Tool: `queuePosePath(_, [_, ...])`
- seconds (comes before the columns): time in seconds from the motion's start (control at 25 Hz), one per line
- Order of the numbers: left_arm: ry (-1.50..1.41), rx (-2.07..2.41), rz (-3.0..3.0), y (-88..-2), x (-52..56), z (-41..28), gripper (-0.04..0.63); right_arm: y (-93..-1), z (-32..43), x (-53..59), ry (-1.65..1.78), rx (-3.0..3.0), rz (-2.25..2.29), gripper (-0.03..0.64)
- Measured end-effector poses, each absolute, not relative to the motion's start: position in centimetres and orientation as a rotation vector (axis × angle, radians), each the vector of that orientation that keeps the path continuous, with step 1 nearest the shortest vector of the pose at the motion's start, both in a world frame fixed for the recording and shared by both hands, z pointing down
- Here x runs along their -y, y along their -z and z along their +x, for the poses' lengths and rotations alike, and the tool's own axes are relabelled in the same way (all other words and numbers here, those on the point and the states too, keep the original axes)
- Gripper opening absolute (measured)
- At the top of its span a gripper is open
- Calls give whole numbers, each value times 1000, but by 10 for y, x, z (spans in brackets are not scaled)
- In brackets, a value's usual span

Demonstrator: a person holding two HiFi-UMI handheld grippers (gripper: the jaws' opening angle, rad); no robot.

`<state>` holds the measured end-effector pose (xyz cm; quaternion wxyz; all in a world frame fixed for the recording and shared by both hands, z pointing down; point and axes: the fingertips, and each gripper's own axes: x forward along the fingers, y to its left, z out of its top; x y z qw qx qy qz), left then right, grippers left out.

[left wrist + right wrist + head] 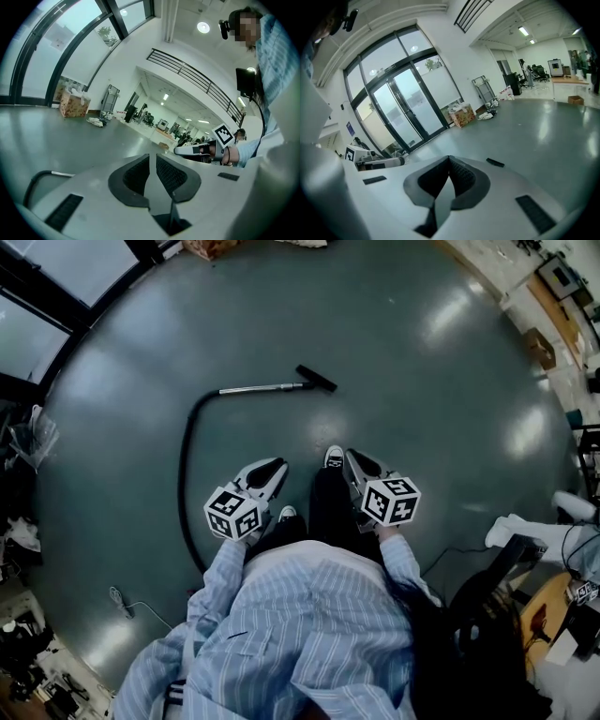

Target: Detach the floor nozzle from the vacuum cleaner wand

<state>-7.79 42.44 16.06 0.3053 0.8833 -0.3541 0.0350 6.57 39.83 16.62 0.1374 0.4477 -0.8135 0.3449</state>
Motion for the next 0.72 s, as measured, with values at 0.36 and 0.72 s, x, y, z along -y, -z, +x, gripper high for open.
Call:
queuePosePath(0.36, [-77,1039,2318,-153,-305,-19,48,-161,121,-269,-856,2419,1097,3])
queuePosePath(0.72, [-92,1198,2243,-143,-228,-7,49,-169,155,-173,-887,2432,1021,3])
